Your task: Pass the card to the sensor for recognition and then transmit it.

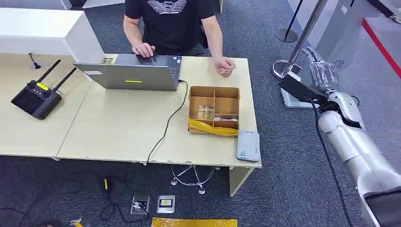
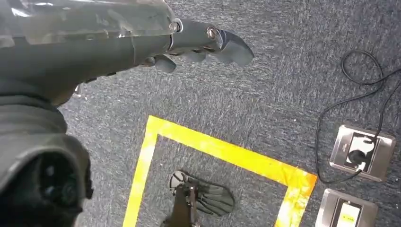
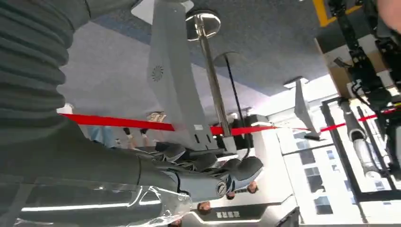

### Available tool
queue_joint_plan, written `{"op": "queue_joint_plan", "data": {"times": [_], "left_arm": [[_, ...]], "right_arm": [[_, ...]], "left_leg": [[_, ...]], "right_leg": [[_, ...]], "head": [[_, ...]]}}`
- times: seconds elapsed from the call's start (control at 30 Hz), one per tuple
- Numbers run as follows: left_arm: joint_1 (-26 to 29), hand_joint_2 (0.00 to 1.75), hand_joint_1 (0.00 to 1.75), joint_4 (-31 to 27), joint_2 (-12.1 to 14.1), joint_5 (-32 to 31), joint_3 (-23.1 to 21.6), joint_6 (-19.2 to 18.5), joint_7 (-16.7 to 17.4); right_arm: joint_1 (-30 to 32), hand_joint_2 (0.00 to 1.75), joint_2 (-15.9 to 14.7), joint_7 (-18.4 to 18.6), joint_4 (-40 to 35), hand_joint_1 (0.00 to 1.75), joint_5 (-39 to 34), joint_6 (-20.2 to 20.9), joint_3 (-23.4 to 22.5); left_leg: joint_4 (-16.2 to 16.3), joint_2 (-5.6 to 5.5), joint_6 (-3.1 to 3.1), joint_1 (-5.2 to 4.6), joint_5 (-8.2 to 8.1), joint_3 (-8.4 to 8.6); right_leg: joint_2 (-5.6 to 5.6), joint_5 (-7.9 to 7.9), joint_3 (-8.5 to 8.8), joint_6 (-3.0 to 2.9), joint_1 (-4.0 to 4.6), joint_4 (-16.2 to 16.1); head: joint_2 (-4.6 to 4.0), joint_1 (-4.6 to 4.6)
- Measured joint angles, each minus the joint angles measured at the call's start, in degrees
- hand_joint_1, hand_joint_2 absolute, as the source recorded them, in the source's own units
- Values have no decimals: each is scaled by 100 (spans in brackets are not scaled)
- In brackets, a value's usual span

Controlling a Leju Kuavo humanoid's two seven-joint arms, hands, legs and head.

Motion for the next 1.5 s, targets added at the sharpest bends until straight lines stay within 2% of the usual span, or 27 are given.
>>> {"op": "queue_joint_plan", "data": {"times": [0.37, 0.63, 0.7, 0.77, 1.13, 1.17, 1.2, 1.23, 1.5], "left_arm": [[-11, 0, 0, 0, 2, 39, 0, 13, 96], [-11, 0, 0, 0, 4, 39, 0, 18, 96], [-12, 0, 0, 0, 7, 39, 0, 37, 96], [-14, 0, 0, 0, 9, 39, 0, 116, 96], [-14, 0, 0, -2, 7, 33, 0, 177, 177], [-15, 0, 0, -4, 7, 33, 0, 179, 192], [-14, 0, 0, -9, 7, 31, 0, 179, 197], [-14, 0, 0, -15, 7, 31, 0, 181, 197], [-15, 0, 0, -17, 7, 24, 0, 197, 197]], "right_arm": [[-241, 175, 667, -76, 295, 0, 359, -442, 573], [-251, 175, 708, -76, 328, 0, 376, -468, 604], [-288, 175, 824, -72, 446, 0, 383, -527, 680], [-316, 175, 1088, -59, 673, 0, 439, -658, 789], [-370, 175, 1261, -35, 929, 0, 575, -811, 866], [-370, 175, 1265, -35, 946, 94, 584, -822, 866], [-371, 175, 1270, -35, 966, 152, 588, -839, 866], [-371, 175, 1272, -37, 988, 173, 599, -855, 866], [-392, 175, 1278, -81, 1073, 175, 588, -901, 861]], "left_leg": [[0, 4, -1, 3, 1, -2], [0, 4, -1, 3, 1, -2], [0, 4, -1, 3, 1, -1], [0, 4, -1, 3, 1, -1], [1, 5, -1, 3, 1, 0], [1, 5, -1, 3, 1, 0], [1, 5, -1, 3, 1, 0], [1, 5, -1, 3, 1, 0], [1, 5, -1, 3, 1, 1]], "right_leg": [[5, 1, -4, -3, 4, 4], [5, 1, -4, -3, 4, 5], [7, 2, -5, -3, 4, 4], [7, 2, -6, -3, 3, 4], [9, 2, -7, -3, 3, 4], [9, 2, -7, -3, 3, 4], [8, 2, -7, -3, 3, 4], [8, 2, -7, -3, 3, 3], [9, 2, -7, -3, 3, 4]], "head": [[0, 2], [0, 2], [0, 2], [0, 0], [0, 2], [0, 2], [0, 2], [0, 2], [0, 2]]}}
